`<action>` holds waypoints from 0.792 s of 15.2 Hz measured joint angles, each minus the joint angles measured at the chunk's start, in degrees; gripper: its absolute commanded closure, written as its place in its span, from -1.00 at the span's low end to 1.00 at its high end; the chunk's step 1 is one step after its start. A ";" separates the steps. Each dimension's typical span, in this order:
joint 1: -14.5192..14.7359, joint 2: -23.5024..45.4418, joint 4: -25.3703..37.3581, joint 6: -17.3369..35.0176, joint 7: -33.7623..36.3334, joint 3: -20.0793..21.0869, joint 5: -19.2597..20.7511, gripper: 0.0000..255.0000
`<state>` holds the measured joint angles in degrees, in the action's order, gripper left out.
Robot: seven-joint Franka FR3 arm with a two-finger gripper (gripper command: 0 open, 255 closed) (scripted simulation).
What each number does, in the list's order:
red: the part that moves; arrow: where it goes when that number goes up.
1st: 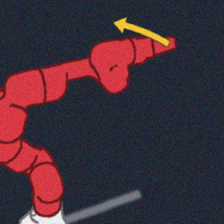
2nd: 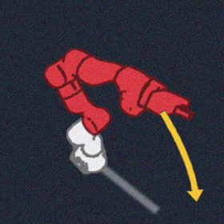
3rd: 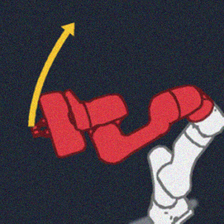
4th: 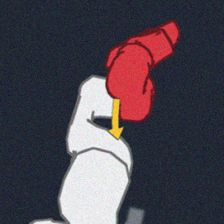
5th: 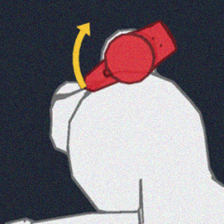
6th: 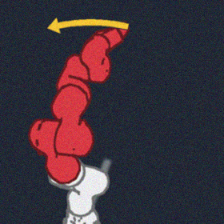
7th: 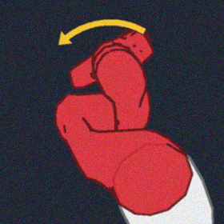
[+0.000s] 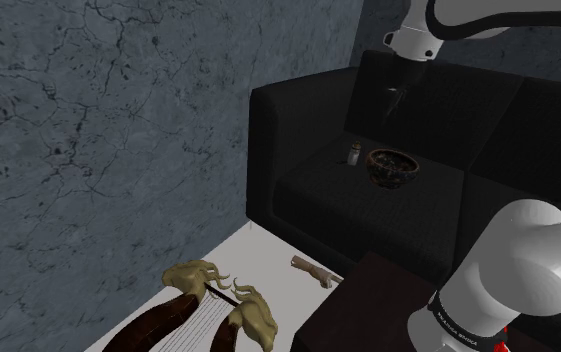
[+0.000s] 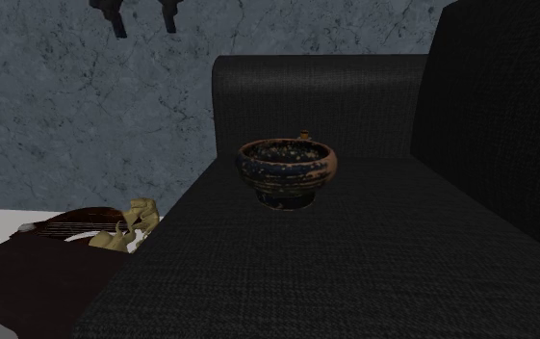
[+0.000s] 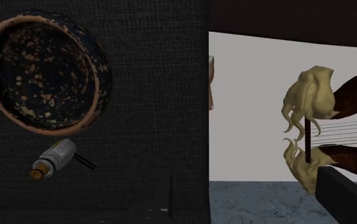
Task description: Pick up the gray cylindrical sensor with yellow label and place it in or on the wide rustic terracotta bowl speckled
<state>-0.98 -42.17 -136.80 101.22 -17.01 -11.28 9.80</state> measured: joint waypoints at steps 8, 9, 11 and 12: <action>-0.20 11.48 1.52 12.12 -10.05 -10.67 0.93 -1.00; -0.10 13.14 2.47 13.09 -11.63 -12.10 0.64 -1.00; 0.44 16.40 3.37 15.77 -13.99 -14.36 -0.33 -1.00; 0.83 18.89 4.91 16.88 -15.86 -15.99 -1.20 -1.00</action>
<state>-0.15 -23.27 -131.89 118.10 -32.87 -27.27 8.60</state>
